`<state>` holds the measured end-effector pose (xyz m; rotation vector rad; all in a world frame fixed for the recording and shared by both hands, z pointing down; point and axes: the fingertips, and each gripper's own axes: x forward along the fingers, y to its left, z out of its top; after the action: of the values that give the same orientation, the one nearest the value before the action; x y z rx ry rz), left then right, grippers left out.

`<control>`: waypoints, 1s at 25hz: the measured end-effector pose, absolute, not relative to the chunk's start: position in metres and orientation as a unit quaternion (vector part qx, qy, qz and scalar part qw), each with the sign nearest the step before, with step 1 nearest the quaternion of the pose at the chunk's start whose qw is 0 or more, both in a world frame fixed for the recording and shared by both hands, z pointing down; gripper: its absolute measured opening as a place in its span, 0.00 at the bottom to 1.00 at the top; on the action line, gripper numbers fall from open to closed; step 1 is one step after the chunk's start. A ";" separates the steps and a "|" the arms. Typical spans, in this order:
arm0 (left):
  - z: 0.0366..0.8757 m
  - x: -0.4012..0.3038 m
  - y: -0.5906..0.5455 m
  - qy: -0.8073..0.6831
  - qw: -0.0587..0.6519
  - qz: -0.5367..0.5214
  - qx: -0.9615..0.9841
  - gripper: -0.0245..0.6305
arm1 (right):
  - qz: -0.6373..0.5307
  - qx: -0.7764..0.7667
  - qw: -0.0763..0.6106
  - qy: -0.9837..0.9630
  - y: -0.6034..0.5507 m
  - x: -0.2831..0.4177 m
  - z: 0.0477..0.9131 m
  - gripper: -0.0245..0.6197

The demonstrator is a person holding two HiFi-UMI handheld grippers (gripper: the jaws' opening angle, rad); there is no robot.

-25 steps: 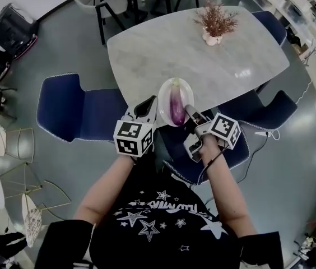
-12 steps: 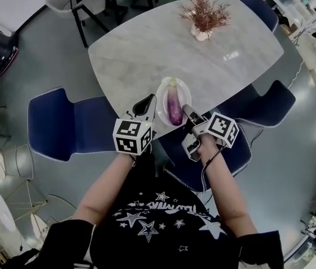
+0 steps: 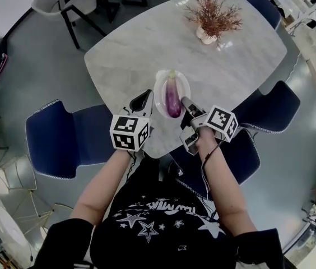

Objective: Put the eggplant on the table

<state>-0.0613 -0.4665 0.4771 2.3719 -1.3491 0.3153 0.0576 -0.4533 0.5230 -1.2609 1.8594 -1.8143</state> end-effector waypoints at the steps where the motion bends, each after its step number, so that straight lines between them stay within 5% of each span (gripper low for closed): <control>1: 0.480 -0.066 -0.474 -0.481 0.198 0.113 0.846 0.05 | -0.622 -0.433 0.131 0.639 -0.462 0.053 0.522 0.08; 25: 0.556 -0.087 -0.577 -0.469 0.237 0.141 0.839 0.05 | -0.625 -0.475 0.099 0.612 -0.578 0.039 0.618 0.08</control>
<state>-0.0866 -0.5767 0.5556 2.3003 -1.2867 0.3869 0.0391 -0.5777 0.6177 -1.4041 1.8097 -1.8475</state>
